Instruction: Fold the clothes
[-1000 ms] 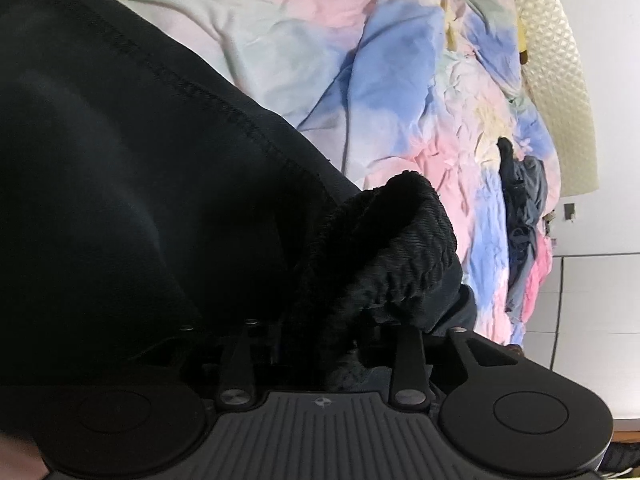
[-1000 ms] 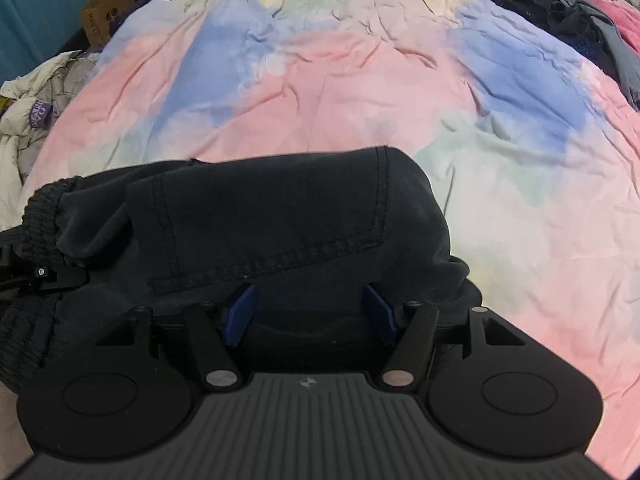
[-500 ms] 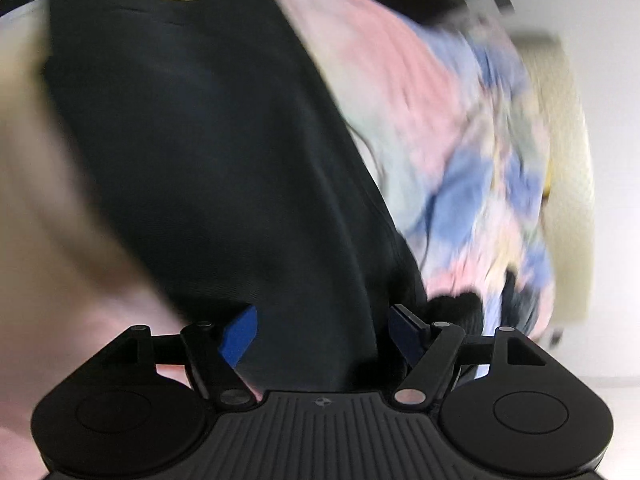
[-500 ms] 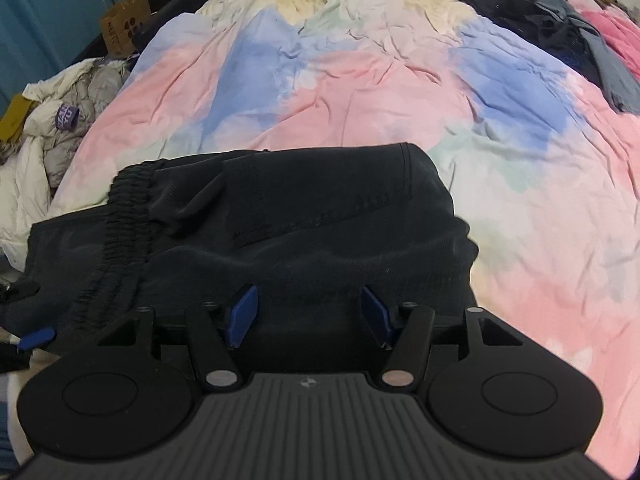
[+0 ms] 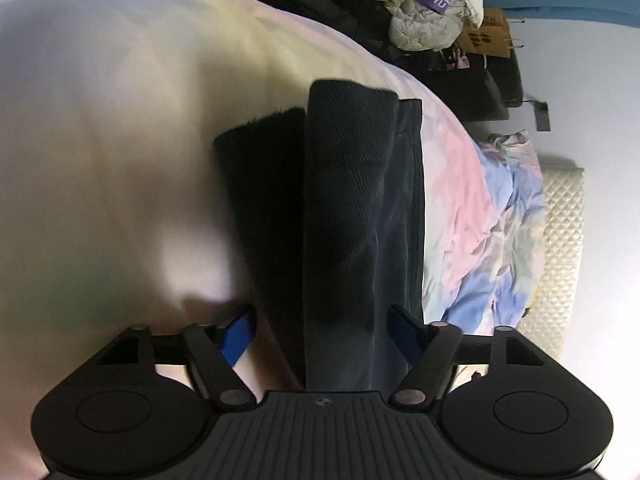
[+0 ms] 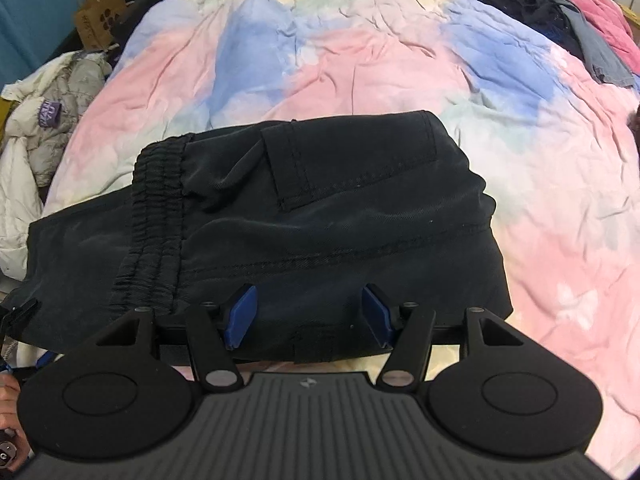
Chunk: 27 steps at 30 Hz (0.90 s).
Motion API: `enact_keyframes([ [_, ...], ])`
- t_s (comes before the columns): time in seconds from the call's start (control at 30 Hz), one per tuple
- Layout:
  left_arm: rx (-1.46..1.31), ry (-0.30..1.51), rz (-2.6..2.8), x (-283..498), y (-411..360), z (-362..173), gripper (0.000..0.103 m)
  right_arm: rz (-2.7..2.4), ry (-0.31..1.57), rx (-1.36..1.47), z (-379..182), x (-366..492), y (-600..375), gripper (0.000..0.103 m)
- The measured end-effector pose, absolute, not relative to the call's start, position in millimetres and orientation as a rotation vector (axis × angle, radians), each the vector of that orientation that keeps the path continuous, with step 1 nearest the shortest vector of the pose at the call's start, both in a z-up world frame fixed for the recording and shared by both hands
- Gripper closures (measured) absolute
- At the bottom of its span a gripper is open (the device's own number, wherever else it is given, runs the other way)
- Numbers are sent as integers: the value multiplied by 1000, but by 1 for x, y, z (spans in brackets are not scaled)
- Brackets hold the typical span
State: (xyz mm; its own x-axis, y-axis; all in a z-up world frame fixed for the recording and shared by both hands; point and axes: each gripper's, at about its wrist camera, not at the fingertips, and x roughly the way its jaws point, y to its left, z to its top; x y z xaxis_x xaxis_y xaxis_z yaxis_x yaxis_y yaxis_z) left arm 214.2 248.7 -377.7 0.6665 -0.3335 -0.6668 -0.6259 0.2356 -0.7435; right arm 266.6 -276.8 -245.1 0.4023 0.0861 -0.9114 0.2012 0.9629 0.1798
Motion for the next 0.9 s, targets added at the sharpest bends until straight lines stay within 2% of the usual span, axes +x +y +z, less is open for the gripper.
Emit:
enact_keyframes([
  [0.17, -1415, 816, 260, 224, 260, -389, 43, -109, 1160, 290, -237, 267, -267, 42],
  [0.3, -1412, 819, 263, 232, 268, -397, 58, -121, 1154, 296, -232, 263, -261, 42],
  [0.37, -1390, 809, 242, 230, 290, -394, 74, -121, 1152, 297, -230, 260, -259, 42],
  [0.4, -1372, 807, 228, 233, 291, -391, 85, -120, 1152, 296, -230, 258, -258, 42],
  [0.67, -1070, 769, 101, 256, 290, -319, 91, -135, 1126, 349, -232, 239, -271, 42],
  [0.9, -735, 683, -67, 279, 228, -224, 92, -129, 1098, 375, -238, 219, -293, 42],
])
